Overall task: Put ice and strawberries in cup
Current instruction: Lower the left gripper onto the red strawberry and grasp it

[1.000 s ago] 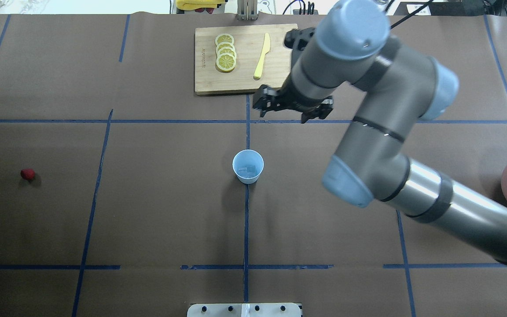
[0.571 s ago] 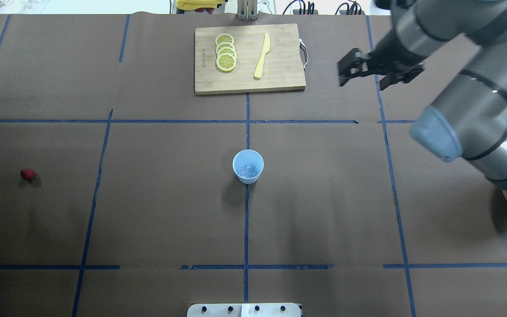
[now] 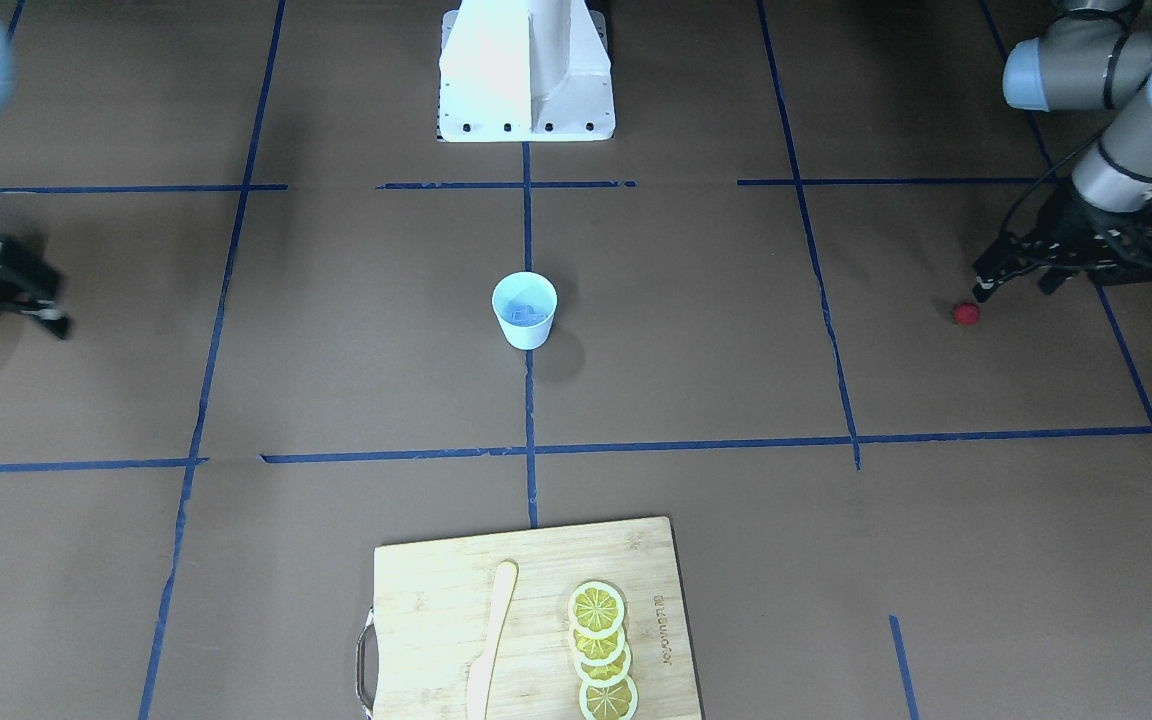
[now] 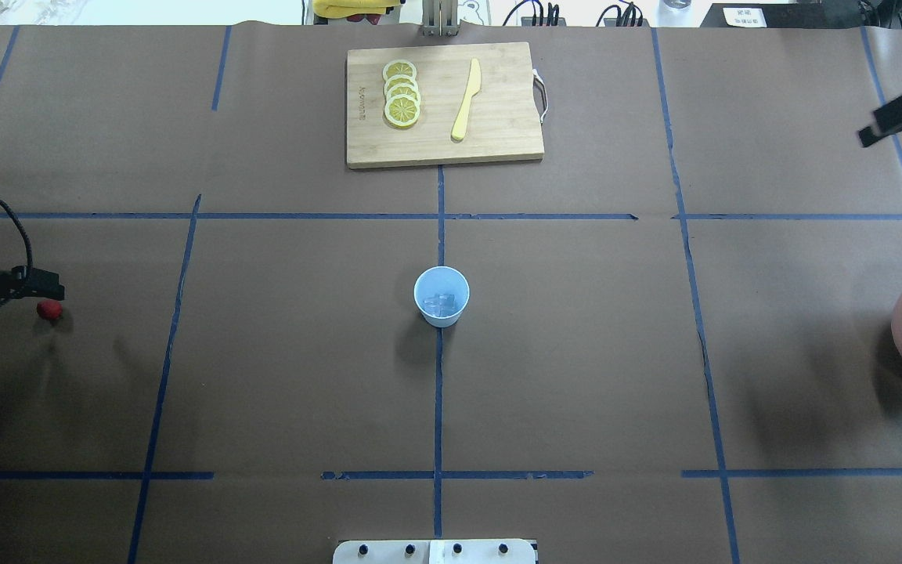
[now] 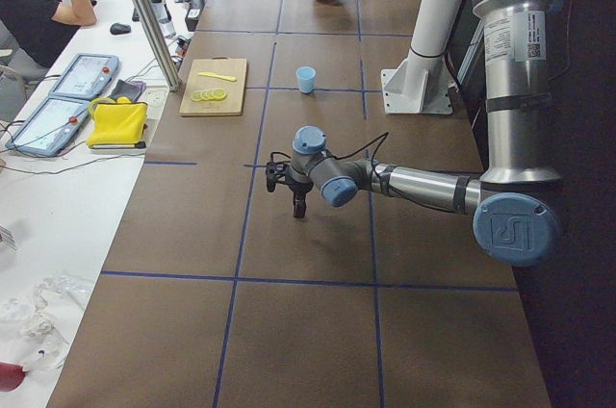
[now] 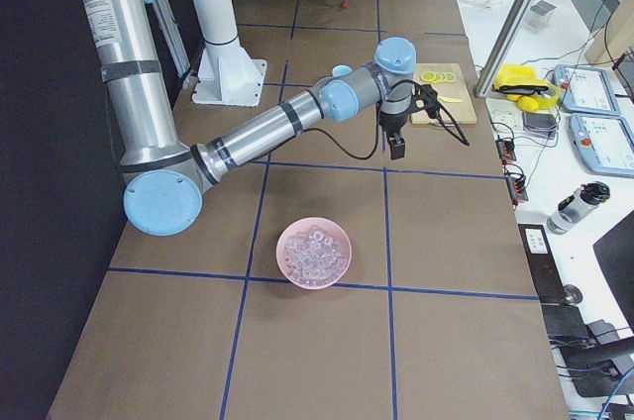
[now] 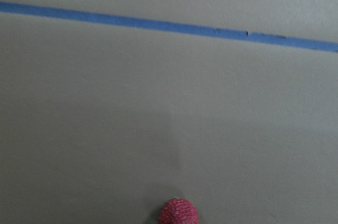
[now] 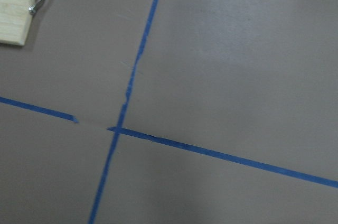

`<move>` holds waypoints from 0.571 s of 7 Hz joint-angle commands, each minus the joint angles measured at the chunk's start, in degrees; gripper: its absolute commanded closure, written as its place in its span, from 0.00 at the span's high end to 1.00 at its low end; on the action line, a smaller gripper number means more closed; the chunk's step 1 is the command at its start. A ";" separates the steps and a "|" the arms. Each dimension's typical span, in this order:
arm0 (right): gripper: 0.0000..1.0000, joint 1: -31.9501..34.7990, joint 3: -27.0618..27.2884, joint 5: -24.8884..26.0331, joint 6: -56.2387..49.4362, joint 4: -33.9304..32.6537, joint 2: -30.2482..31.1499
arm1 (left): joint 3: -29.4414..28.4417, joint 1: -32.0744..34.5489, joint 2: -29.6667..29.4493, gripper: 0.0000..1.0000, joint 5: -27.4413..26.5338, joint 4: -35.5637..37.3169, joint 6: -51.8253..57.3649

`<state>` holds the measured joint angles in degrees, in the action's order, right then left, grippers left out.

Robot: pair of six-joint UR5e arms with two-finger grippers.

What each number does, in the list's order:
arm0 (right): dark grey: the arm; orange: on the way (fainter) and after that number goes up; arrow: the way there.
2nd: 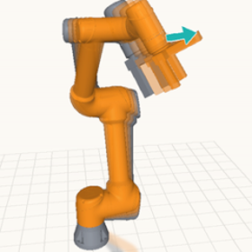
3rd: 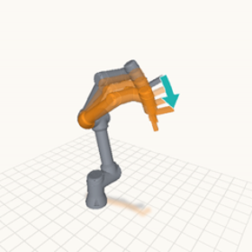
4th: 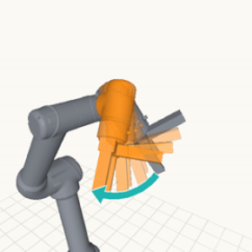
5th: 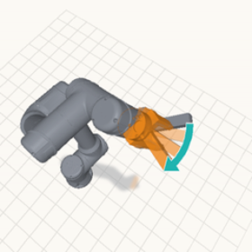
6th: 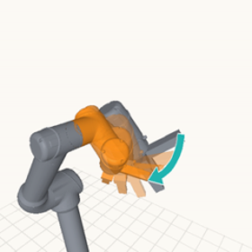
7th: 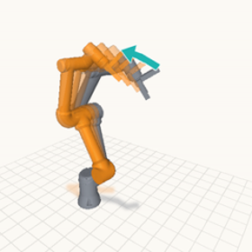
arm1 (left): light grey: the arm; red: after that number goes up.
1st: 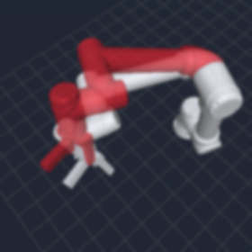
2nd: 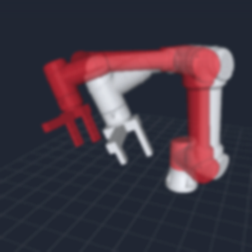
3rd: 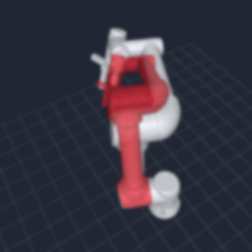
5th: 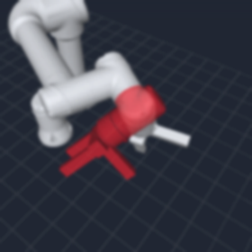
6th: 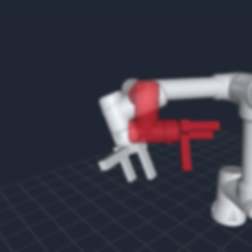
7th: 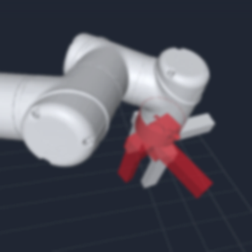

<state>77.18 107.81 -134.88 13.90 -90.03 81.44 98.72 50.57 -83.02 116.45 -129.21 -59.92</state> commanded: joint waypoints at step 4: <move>0.99 3.94 0.04 -0.12 -6.34 0.55 6.36 | -4.59 -1.88 -2.41 0.98 -1.13 -3.07 -0.81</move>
<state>81.07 107.84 -135.10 7.61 -89.57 87.39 94.85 48.74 -84.61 115.34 -132.30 -60.73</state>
